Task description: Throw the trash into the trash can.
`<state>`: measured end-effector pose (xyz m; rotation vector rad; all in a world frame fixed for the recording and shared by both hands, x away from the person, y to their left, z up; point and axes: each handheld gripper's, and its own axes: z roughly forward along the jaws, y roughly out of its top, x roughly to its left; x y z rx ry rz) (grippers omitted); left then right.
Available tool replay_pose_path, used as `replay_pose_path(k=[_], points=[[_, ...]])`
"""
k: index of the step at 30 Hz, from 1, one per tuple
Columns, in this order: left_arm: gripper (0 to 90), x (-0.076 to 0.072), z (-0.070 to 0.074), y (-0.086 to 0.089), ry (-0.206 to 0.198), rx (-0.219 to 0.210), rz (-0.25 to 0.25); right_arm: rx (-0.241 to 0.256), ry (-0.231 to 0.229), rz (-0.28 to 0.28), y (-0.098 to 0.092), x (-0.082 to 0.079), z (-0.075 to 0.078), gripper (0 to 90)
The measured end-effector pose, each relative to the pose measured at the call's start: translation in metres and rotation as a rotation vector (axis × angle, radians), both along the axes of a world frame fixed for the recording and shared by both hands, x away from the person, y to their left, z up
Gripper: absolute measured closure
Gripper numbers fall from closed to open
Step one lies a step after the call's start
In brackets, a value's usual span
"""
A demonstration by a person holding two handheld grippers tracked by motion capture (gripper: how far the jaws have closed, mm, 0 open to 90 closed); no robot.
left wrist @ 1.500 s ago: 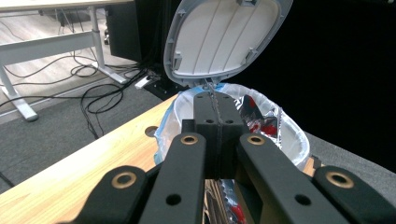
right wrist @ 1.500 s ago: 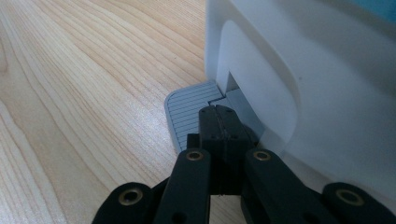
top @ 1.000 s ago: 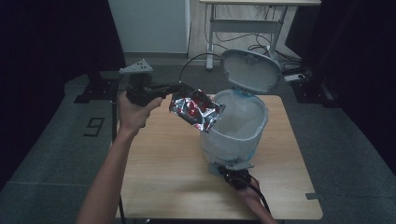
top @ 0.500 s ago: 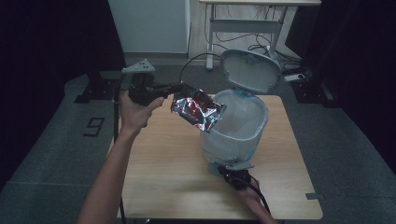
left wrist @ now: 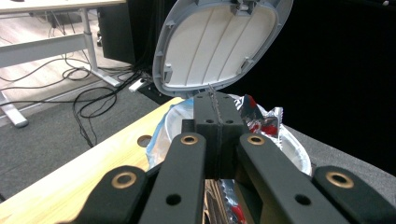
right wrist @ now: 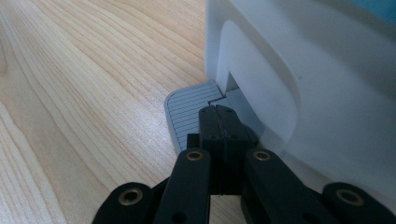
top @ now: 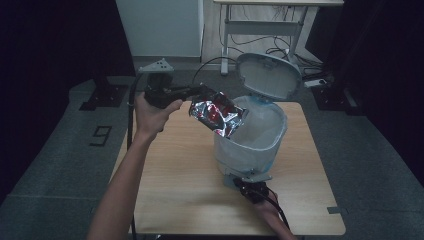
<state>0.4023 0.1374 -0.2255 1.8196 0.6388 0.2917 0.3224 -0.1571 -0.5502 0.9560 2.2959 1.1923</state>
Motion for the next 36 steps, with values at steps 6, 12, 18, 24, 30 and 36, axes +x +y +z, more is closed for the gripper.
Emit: replay_pose_path(k=[6, 12, 18, 24, 30, 36], points=[[90.0, 0.006, -0.002, -0.011, 0.003, 0.000, -0.010, 0.002, 0.001, 0.001, 0.000, 0.000, 0.000, 90.0], [90.0, 0.013, -0.005, -0.020, 0.012, -0.001, -0.022, 0.003, 0.004, 0.000, 0.000, 0.000, 0.000, 90.0], [90.0, 0.017, -0.006, -0.028, 0.014, 0.001, -0.031, 0.003, 0.005, 0.000, -0.001, 0.000, 0.000, 90.0], [90.0, 0.019, -0.009, -0.036, 0.017, 0.004, -0.038, 0.002, 0.004, 0.000, 0.000, 0.000, 0.000, 90.0], [90.0, 0.022, -0.013, -0.044, 0.019, 0.007, -0.045, 0.002, 0.004, -0.001, 0.000, 0.000, 0.000, 90.0], [90.0, 0.027, -0.019, -0.053, 0.027, 0.008, -0.054, 0.002, 0.003, 0.000, -0.001, 0.000, 0.000, 90.0]])
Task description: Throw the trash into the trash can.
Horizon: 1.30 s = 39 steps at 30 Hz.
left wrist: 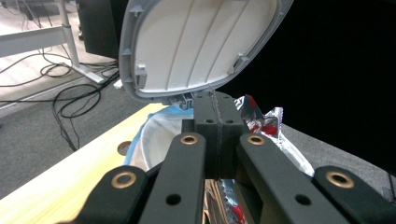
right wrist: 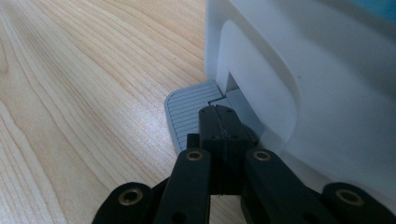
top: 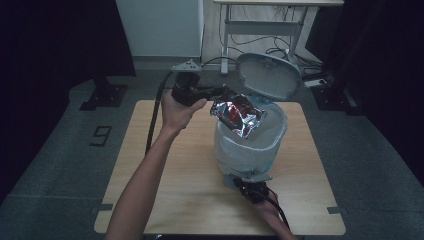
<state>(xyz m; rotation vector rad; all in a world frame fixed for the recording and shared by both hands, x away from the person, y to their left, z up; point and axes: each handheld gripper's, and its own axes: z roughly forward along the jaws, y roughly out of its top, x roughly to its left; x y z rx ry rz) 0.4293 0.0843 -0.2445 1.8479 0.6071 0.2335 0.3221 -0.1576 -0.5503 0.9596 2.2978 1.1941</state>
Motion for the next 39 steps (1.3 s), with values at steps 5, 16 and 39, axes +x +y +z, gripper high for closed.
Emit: replay_pose_path(k=[5, 16, 39], points=[[81.0, 0.003, -0.005, -0.006, 0.007, -0.002, 0.009, 0.001, 0.001, 0.000, 0.000, 0.000, 0.000, 90.0], [58.5, -0.004, -0.010, 0.008, 0.003, 0.016, 0.033, -0.001, -0.002, -0.002, 0.000, 0.000, 0.000, 90.0], [51.8, -0.042, -0.050, 0.065, -0.022, 0.074, 0.125, -0.003, -0.004, -0.002, 0.001, 0.000, 0.000, 90.0]])
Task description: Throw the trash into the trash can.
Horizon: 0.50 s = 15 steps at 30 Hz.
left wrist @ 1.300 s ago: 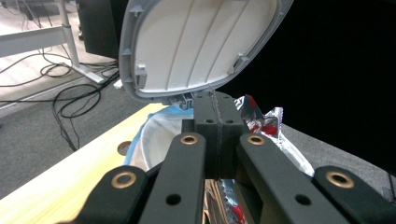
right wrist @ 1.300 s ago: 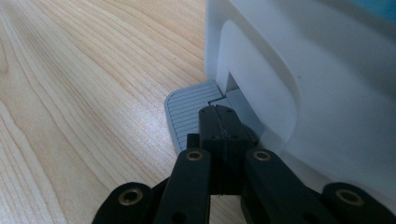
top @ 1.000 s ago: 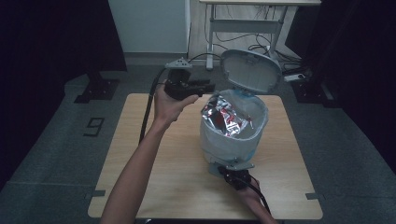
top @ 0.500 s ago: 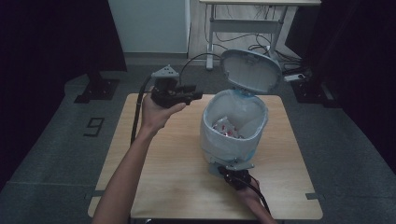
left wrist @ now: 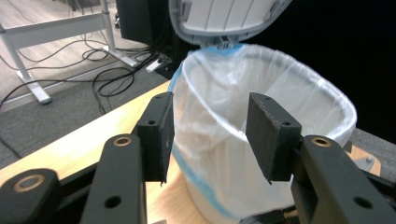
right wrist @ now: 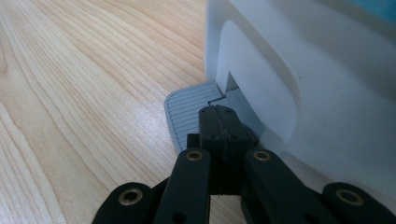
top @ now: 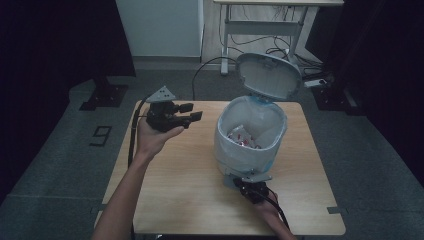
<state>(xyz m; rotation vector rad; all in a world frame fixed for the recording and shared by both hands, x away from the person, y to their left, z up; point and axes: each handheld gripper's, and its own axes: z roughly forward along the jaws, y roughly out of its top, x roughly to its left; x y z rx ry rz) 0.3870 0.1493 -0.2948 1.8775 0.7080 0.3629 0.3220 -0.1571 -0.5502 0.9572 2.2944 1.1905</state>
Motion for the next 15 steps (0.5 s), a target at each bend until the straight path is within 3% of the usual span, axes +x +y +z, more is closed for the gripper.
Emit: replay_pose_path(k=[15], points=[[49.9, -0.018, -0.036, 0.032, 0.020, 0.021, 0.052, 0.003, 0.000, -0.002, 0.000, 0.000, 0.000, 90.0]])
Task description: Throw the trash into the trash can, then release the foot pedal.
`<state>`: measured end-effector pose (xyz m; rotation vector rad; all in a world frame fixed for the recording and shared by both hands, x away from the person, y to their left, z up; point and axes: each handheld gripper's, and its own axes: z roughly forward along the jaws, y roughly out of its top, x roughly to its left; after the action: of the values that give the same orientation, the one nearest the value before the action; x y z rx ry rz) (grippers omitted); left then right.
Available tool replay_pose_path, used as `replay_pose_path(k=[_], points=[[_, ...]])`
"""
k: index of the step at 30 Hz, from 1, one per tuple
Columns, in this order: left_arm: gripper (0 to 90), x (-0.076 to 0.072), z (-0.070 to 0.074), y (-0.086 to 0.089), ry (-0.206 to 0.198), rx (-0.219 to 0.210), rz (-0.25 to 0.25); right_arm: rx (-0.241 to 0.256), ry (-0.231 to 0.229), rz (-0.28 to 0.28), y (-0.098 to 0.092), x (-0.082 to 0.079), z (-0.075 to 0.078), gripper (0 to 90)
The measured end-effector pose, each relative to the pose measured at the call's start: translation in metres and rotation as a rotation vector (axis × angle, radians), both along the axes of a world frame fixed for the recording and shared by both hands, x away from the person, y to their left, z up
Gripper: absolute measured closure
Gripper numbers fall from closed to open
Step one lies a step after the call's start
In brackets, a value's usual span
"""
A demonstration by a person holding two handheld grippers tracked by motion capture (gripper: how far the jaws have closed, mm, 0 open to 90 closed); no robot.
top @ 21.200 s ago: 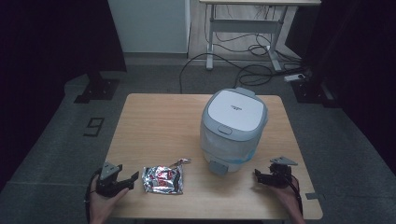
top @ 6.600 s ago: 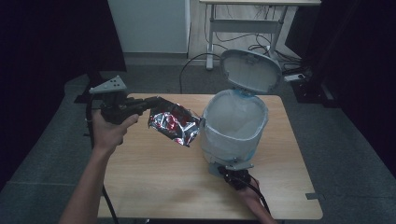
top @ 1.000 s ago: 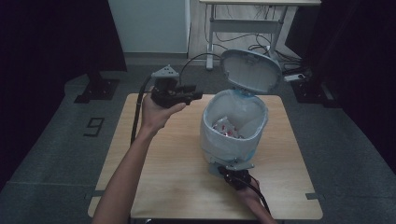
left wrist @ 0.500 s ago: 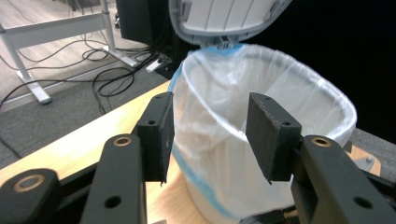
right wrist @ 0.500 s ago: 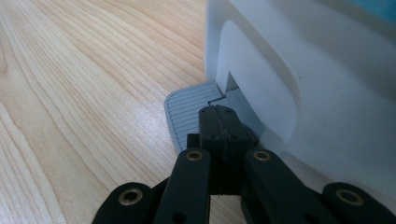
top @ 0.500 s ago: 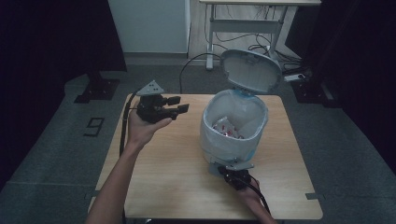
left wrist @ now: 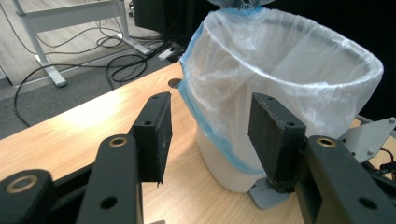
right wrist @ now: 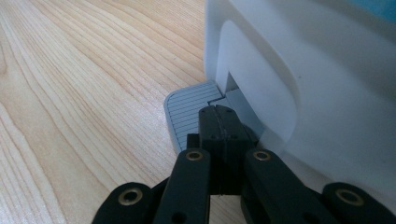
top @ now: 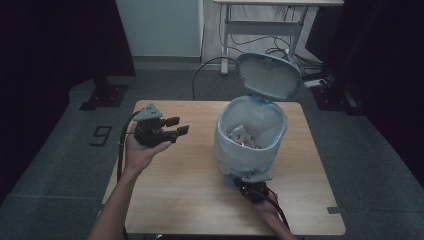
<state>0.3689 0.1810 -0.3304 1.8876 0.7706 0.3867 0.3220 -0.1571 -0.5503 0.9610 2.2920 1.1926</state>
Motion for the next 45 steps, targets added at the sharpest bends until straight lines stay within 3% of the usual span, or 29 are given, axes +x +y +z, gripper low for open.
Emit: replay_pose_path(k=[28, 37, 41, 45], points=[[48.0, -0.011, -0.037, 0.022, 0.046, 0.017, 0.045, 0.030, 0.017, 0.004, -0.003, 0.002, 0.000, 89.8], [48.0, -0.015, -0.042, 0.024, 0.050, 0.014, 0.043, 0.045, 0.037, 0.044, 0.004, -0.004, 0.001, 52.6], [47.9, -0.017, -0.045, 0.024, 0.053, 0.030, 0.044, 0.078, 0.063, 0.070, 0.005, -0.006, 0.003, 45.4], [47.9, -0.019, -0.048, 0.025, 0.054, 0.027, 0.046, 0.106, 0.048, 0.100, 0.004, -0.009, 0.007, 42.9]])
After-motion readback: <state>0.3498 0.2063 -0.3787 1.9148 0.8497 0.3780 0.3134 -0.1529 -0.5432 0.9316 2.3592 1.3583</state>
